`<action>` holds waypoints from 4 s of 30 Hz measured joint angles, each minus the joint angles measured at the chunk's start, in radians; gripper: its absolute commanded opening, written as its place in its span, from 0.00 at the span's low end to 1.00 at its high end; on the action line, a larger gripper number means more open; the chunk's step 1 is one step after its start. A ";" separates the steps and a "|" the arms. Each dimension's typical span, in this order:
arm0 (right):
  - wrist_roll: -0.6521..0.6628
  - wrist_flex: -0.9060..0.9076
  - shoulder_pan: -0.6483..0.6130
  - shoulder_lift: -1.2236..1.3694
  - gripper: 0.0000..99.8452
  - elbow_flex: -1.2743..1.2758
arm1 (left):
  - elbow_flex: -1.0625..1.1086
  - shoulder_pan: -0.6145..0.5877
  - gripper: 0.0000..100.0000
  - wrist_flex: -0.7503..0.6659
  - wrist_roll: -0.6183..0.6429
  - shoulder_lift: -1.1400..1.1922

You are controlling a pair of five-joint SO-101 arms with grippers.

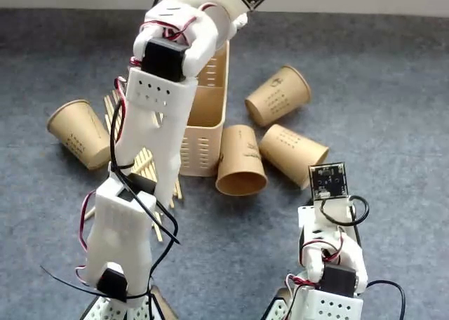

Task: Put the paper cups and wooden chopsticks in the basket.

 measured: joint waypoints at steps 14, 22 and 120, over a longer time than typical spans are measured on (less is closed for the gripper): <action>0.000 0.000 -0.020 0.000 0.14 0.000 | 0.000 -0.066 0.01 0.018 0.028 0.129; 0.000 0.000 -0.020 0.000 0.14 0.000 | 0.000 -0.040 0.07 0.120 0.069 0.061; -0.614 0.011 -0.075 0.982 0.15 -0.832 | 0.545 -0.850 0.11 0.531 0.381 -0.052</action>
